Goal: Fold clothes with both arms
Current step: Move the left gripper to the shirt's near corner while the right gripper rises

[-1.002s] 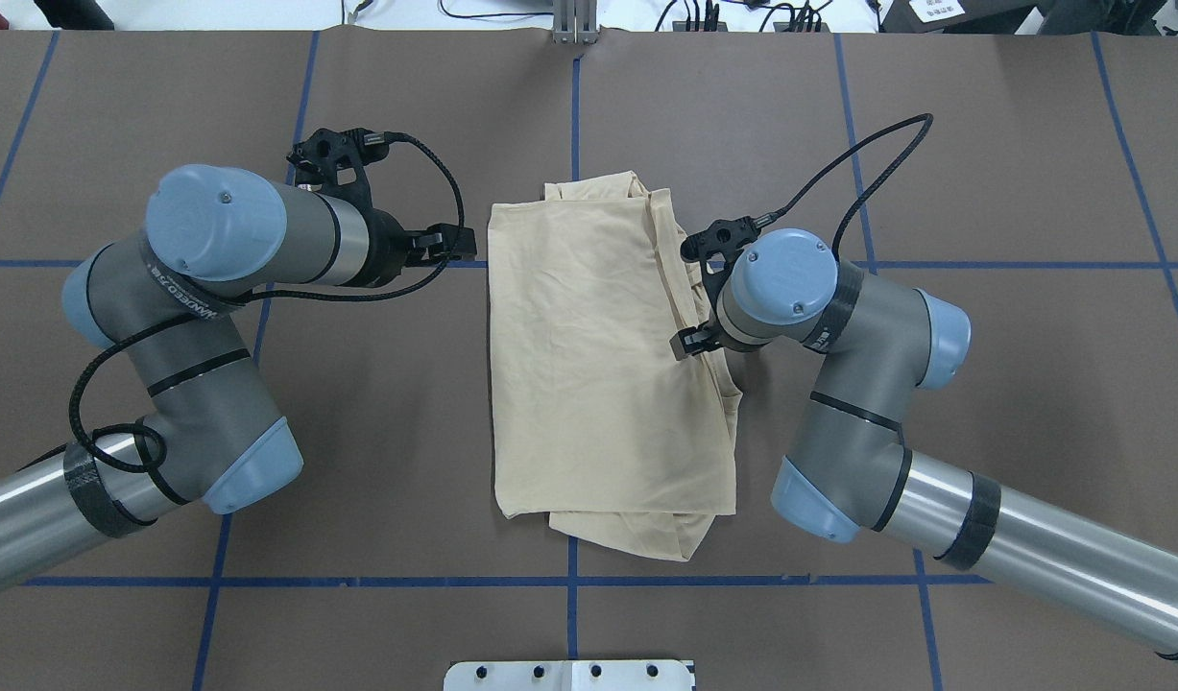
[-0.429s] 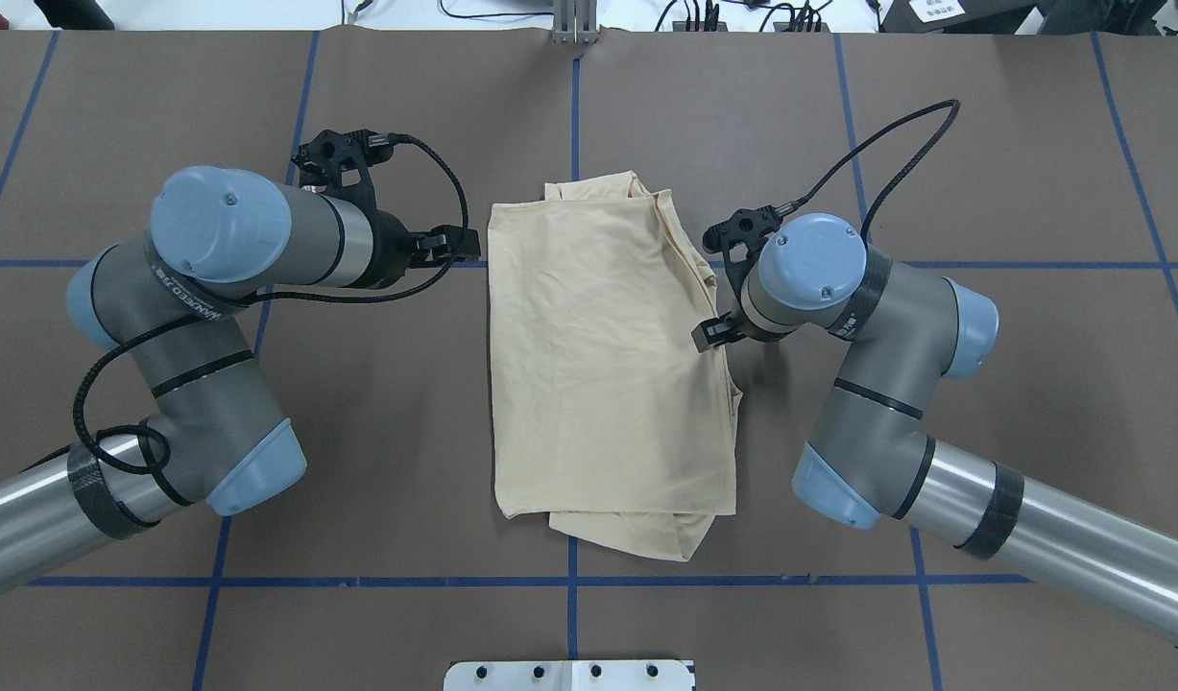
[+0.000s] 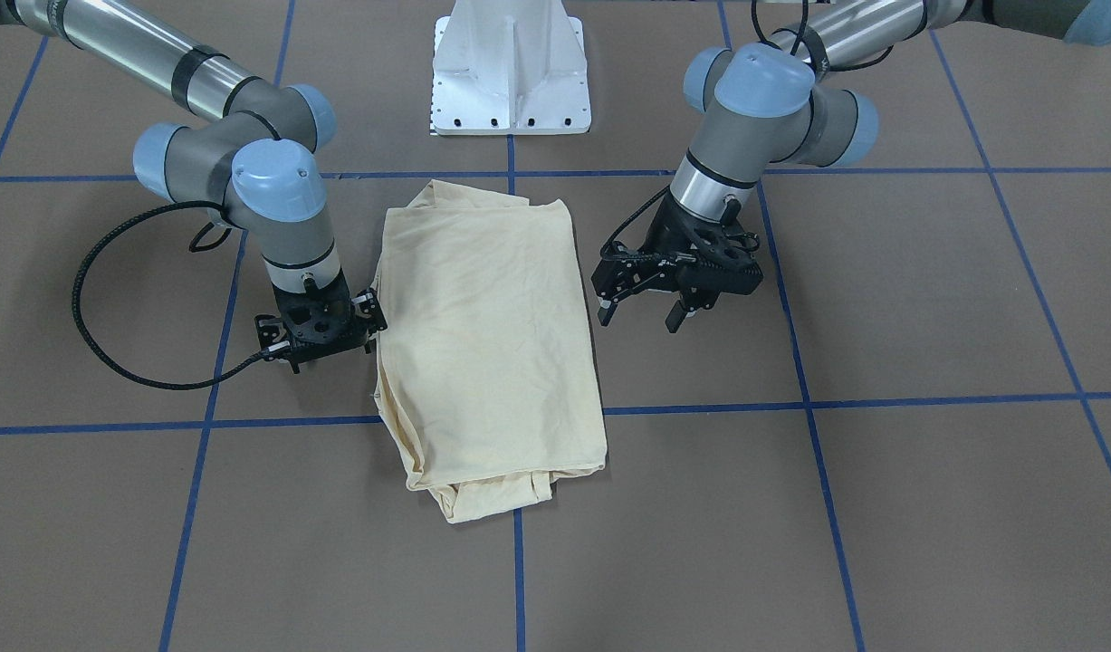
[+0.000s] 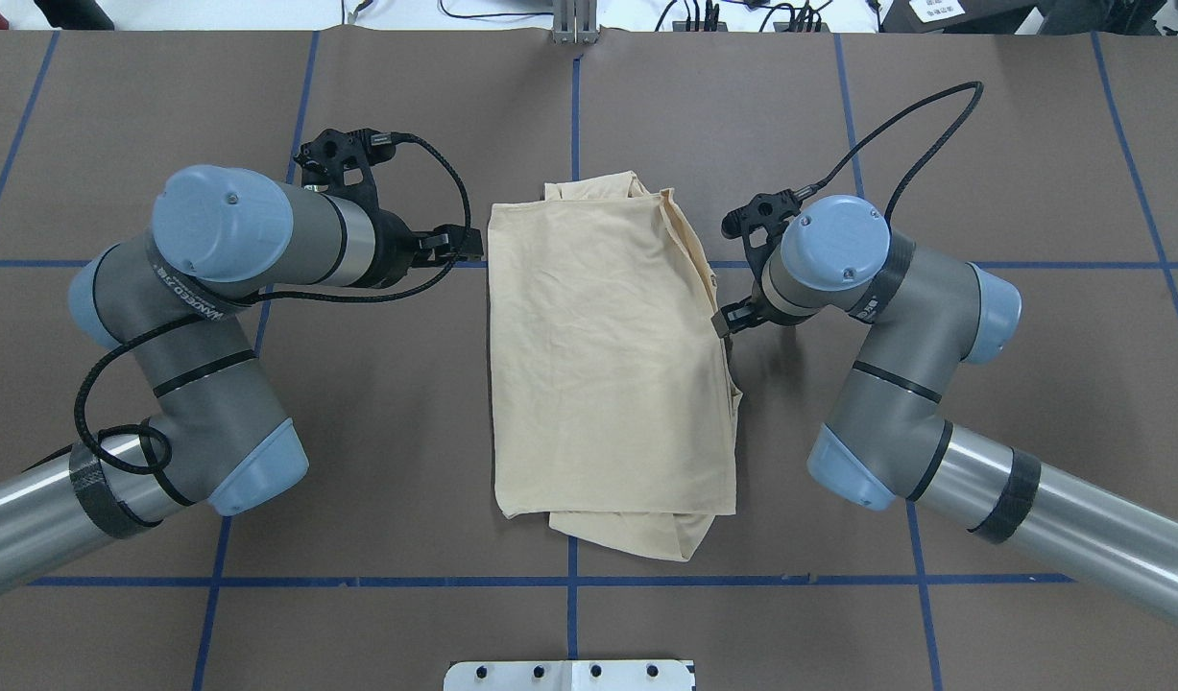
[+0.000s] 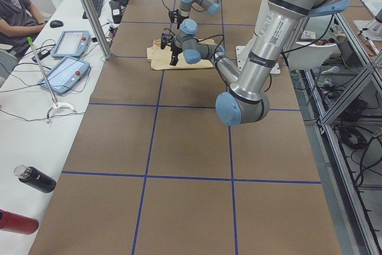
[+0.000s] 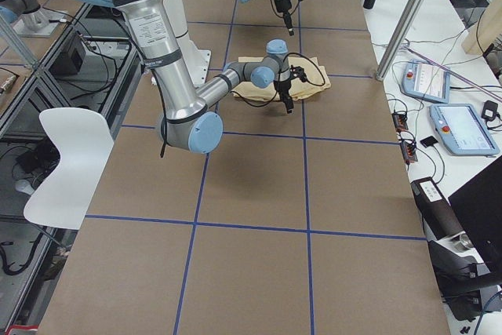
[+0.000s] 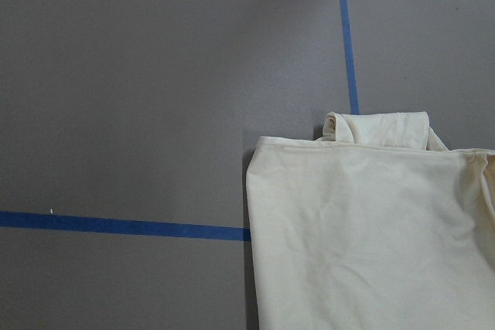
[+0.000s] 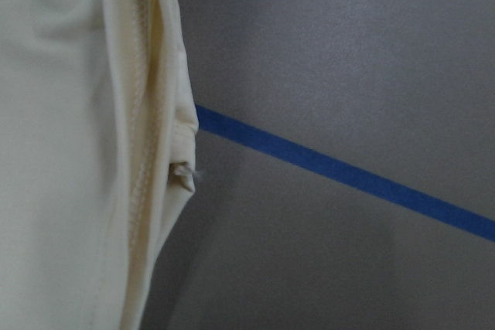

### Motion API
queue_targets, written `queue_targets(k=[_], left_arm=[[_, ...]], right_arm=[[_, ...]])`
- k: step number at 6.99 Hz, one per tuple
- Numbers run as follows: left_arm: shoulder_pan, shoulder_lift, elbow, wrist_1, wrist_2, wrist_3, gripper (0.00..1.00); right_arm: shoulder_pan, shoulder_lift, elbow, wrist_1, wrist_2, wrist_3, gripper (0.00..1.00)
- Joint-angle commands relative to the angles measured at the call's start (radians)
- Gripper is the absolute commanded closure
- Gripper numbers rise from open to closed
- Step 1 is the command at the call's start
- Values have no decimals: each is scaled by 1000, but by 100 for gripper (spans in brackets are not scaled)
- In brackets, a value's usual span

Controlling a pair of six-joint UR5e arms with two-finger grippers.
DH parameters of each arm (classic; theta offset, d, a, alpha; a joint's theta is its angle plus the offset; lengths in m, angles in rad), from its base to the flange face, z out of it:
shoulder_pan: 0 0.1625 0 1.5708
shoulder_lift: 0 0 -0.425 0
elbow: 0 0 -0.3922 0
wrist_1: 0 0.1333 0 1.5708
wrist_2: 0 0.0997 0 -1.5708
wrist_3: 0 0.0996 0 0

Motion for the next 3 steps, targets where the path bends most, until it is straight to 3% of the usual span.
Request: queue_targets(k=[1, 3], left_arm=[[-1, 1, -13, -3, 4, 0, 0], [0, 0, -36, -6, 13, -2, 0]], right_arm=[[37, 61, -4, 3, 1, -2, 0], [67, 133, -72, 5, 1, 1, 0]])
